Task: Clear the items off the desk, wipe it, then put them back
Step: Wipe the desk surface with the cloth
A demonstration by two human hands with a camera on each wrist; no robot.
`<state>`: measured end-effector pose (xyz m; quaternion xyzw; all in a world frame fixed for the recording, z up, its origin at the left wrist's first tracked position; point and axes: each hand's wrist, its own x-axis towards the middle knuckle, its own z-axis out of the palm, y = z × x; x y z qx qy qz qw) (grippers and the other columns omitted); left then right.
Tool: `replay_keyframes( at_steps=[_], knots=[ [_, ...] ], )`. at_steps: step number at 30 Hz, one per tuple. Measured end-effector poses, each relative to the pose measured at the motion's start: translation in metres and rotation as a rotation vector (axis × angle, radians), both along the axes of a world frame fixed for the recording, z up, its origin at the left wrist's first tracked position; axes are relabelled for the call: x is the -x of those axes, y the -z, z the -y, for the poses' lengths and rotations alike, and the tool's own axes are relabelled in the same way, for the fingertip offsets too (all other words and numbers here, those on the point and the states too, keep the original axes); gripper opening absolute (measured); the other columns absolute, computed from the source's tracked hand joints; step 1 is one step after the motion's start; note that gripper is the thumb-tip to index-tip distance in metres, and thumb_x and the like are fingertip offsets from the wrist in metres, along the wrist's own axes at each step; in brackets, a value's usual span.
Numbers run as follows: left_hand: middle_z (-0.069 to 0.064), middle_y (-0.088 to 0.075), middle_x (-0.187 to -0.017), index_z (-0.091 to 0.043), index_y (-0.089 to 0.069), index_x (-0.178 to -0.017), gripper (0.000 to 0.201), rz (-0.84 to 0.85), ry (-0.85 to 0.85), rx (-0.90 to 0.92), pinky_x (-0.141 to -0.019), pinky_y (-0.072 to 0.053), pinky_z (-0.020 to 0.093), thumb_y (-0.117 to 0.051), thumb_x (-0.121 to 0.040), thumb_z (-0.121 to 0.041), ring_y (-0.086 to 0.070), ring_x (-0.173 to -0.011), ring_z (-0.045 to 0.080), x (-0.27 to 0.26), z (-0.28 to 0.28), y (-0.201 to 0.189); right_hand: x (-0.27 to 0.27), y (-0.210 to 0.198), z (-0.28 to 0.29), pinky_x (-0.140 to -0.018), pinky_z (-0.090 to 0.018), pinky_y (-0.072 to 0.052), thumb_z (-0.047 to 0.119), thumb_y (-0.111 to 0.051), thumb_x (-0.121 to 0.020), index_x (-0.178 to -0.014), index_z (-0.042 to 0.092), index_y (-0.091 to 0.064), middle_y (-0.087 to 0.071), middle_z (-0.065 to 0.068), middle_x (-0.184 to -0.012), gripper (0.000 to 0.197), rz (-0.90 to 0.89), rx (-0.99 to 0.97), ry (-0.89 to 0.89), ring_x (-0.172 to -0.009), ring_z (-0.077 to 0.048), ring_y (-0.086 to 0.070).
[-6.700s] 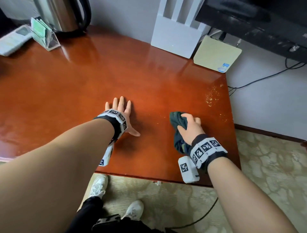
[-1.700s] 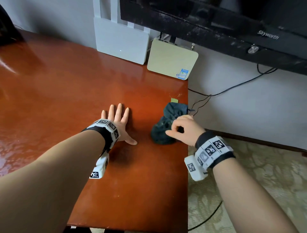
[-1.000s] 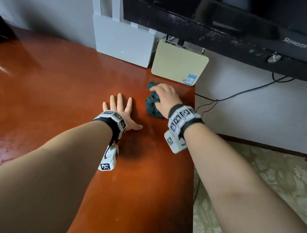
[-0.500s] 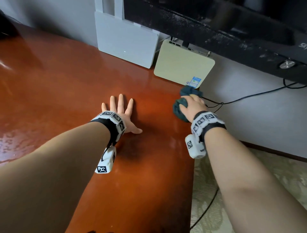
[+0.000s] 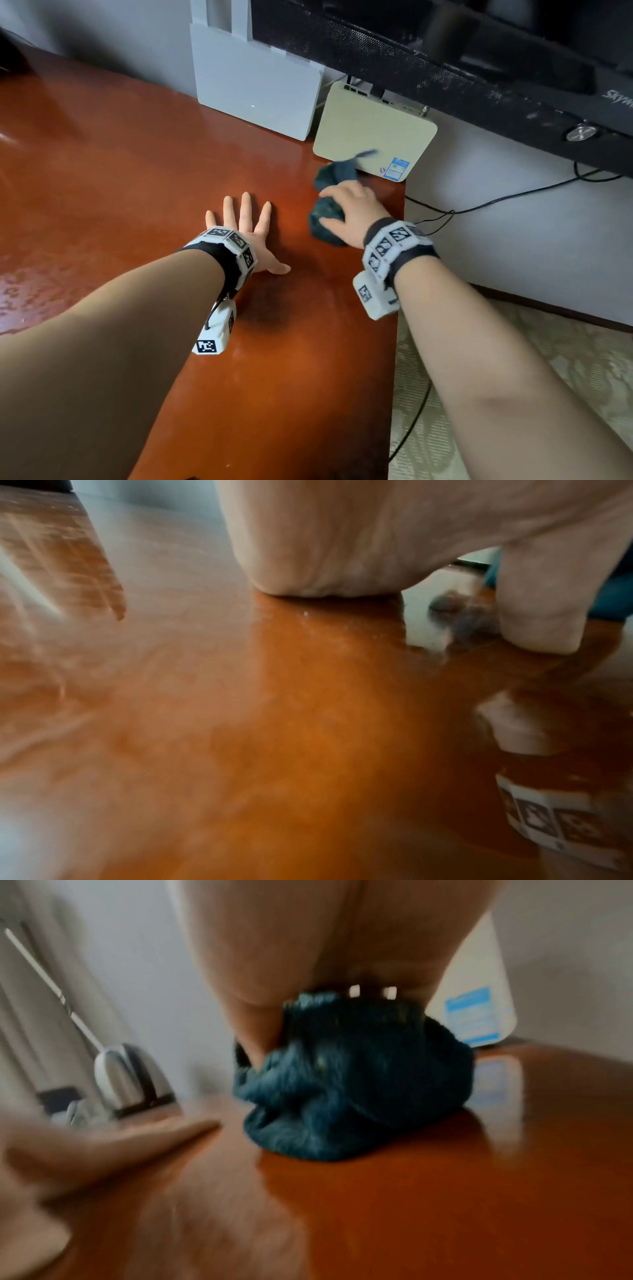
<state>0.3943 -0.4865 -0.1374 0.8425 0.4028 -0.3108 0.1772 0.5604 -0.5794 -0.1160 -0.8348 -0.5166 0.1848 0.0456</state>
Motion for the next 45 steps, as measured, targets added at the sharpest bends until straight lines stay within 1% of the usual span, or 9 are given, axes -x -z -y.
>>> replay_keyframes(
  at_steps=[4, 15, 19, 23, 25, 31, 38, 42, 45],
  knots=[
    [0.006, 0.035, -0.152, -0.030, 0.024, -0.146, 0.118, -0.004, 0.003, 0.003, -0.112, 0.011, 0.056, -0.057, -0.071, -0.073, 0.031, -0.139, 0.033, 0.000, -0.001, 0.000, 0.004, 0.018, 0.003, -0.101, -0.041, -0.035, 0.049, -0.057, -0.085, -0.133, 0.031, -0.040, -0.034, -0.003, -0.140, 0.054, 0.068, 0.116, 0.061, -0.126, -0.030, -0.033],
    [0.006, 0.035, -0.151, -0.030, 0.025, -0.145, 0.118, -0.011, 0.008, 0.003, -0.113, 0.009, 0.057, -0.056, -0.071, -0.074, 0.029, -0.140, 0.034, 0.000, -0.003, 0.000, -0.052, -0.004, 0.121, -0.094, -0.037, -0.042, 0.015, -0.056, -0.088, -0.124, 0.019, -0.049, -0.040, -0.017, -0.129, 0.037, 0.029, 0.031, 0.742, -0.113, -0.038, -0.049],
    [0.006, 0.033, -0.152, -0.030, 0.023, -0.146, 0.118, 0.012, 0.022, -0.007, -0.113, 0.008, 0.058, -0.055, -0.070, -0.075, 0.027, -0.141, 0.034, 0.001, -0.004, 0.001, -0.024, -0.024, 0.116, -0.103, -0.040, -0.035, 0.018, -0.061, -0.084, -0.131, 0.023, -0.046, -0.035, -0.012, -0.137, 0.050, 0.275, -0.093, 0.548, -0.125, -0.035, -0.034],
    [0.004, 0.030, -0.154, -0.032, 0.019, -0.147, 0.110, 0.080, 0.047, 0.022, -0.114, 0.006, 0.055, -0.056, -0.076, -0.069, 0.025, -0.142, 0.032, 0.008, -0.007, 0.001, 0.026, -0.024, 0.101, -0.105, -0.041, -0.036, 0.036, -0.060, -0.087, -0.143, 0.028, -0.028, -0.032, -0.007, -0.143, 0.065, -0.069, -0.083, 0.295, -0.128, -0.029, -0.039],
    [0.001, 0.025, -0.156, -0.033, 0.012, -0.149, 0.104, 0.133, 0.056, 0.031, -0.118, 0.003, 0.052, -0.057, -0.078, -0.065, 0.021, -0.144, 0.028, 0.015, -0.015, 0.002, 0.038, -0.022, 0.100, -0.106, -0.040, -0.036, 0.044, -0.055, -0.088, -0.145, 0.030, -0.023, -0.035, -0.006, -0.144, 0.067, -0.086, -0.090, 0.283, -0.129, -0.026, -0.040],
    [0.004, 0.018, -0.157, -0.029, 0.004, -0.151, 0.101, 0.142, 0.015, -0.042, -0.119, 0.000, 0.042, -0.058, -0.079, -0.062, 0.014, -0.146, 0.024, 0.059, -0.042, -0.008, 0.062, -0.001, 0.077, -0.116, -0.045, -0.016, 0.060, -0.046, -0.087, -0.148, 0.037, -0.006, -0.001, 0.003, -0.159, 0.077, -0.021, 0.246, 0.311, -0.146, -0.028, 0.003],
    [0.004, 0.021, -0.157, -0.031, 0.011, -0.150, 0.100, 0.093, 0.031, -0.084, -0.119, 0.005, 0.044, -0.050, -0.080, -0.069, 0.019, -0.145, 0.027, 0.106, -0.064, 0.004, 0.077, 0.003, 0.039, -0.102, -0.040, -0.037, 0.033, -0.049, -0.093, -0.144, 0.030, -0.027, -0.031, -0.008, -0.146, 0.055, -0.018, 0.168, 0.383, -0.130, -0.032, -0.032],
    [0.005, 0.026, -0.155, -0.031, 0.017, -0.148, 0.098, 0.080, 0.080, -0.109, -0.118, 0.008, 0.045, -0.043, -0.082, -0.071, 0.022, -0.144, 0.028, 0.111, -0.064, 0.012, 0.111, -0.003, 0.002, -0.101, -0.037, -0.037, 0.028, -0.052, -0.092, -0.144, 0.034, -0.027, -0.031, -0.002, -0.144, 0.059, -0.030, -0.083, 0.153, -0.128, -0.029, -0.032],
    [0.005, 0.026, -0.155, -0.029, 0.016, -0.149, 0.098, 0.067, 0.083, -0.101, -0.117, 0.007, 0.045, -0.044, -0.083, -0.069, 0.022, -0.144, 0.029, 0.109, -0.064, 0.010, 0.141, 0.005, -0.026, -0.098, -0.040, -0.040, 0.034, -0.051, -0.092, -0.145, 0.041, -0.019, -0.024, -0.001, -0.148, 0.063, 0.058, 0.011, -0.072, -0.126, -0.030, -0.030]
  ],
)
